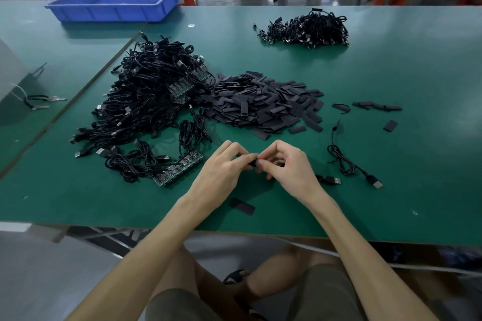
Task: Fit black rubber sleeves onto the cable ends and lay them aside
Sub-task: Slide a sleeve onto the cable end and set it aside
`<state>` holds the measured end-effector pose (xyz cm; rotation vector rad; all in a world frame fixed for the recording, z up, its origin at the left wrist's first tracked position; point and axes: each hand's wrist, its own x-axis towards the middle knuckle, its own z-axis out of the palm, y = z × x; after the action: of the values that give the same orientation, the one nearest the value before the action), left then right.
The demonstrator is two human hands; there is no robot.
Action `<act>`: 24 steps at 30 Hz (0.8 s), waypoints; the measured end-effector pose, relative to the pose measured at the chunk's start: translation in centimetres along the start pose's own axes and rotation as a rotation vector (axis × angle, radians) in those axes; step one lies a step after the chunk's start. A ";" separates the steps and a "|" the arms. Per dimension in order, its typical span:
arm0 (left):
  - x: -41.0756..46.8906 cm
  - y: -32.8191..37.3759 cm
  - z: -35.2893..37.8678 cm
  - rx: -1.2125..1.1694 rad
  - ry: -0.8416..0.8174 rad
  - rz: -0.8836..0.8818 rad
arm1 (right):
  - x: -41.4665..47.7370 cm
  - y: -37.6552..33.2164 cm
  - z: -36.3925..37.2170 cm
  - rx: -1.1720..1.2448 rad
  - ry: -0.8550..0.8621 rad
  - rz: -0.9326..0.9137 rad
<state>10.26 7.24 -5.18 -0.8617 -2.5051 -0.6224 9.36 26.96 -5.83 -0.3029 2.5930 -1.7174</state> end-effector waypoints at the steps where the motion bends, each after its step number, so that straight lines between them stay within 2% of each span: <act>1: 0.0 0.0 -0.1 -0.008 -0.004 0.006 | 0.0 0.0 0.1 -0.007 0.003 0.000; 5: 0.2 -0.1 0.0 0.025 0.021 -0.016 | -0.1 -0.1 0.6 -0.119 0.030 -0.079; 9: 0.1 -0.2 0.0 0.032 0.047 -0.084 | -0.6 -0.3 0.9 -0.551 0.187 -0.305; 11: 0.0 -0.4 0.0 0.034 0.062 -0.124 | -0.7 -0.3 0.7 -0.653 0.205 -0.302; 15: 0.0 -0.5 0.2 0.036 0.061 -0.146 | -0.8 -0.2 0.2 -0.611 0.188 -0.265; 24: 0.2 -0.7 0.5 -0.023 -0.034 -0.015 | -1.0 -0.4 0.3 -0.527 0.090 -0.302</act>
<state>9.60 7.12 -5.70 -0.8690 -2.5415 -0.6483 10.38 26.72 -5.71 -0.6676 3.1681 -1.0817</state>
